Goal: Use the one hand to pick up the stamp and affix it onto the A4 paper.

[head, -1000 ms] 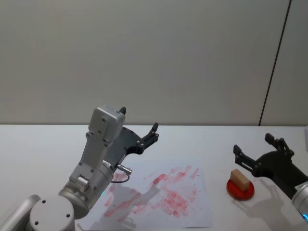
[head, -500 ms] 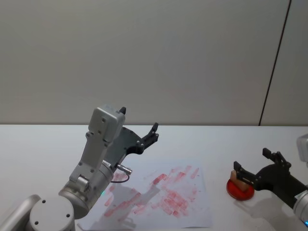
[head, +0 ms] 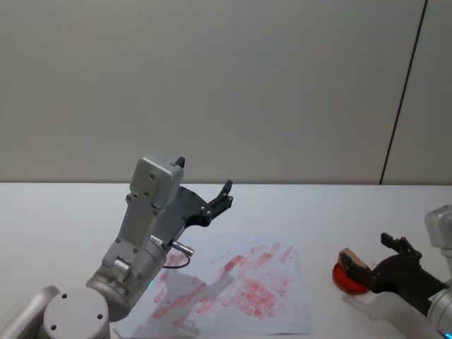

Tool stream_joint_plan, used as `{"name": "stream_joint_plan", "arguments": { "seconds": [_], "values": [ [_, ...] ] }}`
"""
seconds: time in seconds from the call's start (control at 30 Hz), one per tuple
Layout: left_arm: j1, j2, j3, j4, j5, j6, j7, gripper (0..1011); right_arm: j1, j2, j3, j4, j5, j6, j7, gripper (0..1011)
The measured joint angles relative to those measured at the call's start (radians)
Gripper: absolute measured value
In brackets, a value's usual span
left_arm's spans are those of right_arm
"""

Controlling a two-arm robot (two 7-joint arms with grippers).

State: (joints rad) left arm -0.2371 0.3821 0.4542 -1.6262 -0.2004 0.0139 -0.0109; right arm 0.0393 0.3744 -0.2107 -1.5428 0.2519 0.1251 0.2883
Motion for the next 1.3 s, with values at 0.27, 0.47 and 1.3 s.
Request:
{"name": "stream_joint_plan", "arguments": {
  "seconds": [0.27,0.47,1.3],
  "values": [
    [0.000,0.000,0.000,0.000,0.000,0.000,0.000,1003,0.009,-0.004,-0.003,0.025,0.000,0.014,0.017,1001],
    [0.000,0.000,0.000,0.000,0.000,0.000,0.000,1003,0.016,-0.007,-0.005,0.041,0.001,0.022,0.028,927],
    [0.000,0.000,0.000,0.000,0.000,0.000,0.000,1002,0.056,-0.034,-0.020,0.105,0.014,0.039,0.062,216]
  ]
}}
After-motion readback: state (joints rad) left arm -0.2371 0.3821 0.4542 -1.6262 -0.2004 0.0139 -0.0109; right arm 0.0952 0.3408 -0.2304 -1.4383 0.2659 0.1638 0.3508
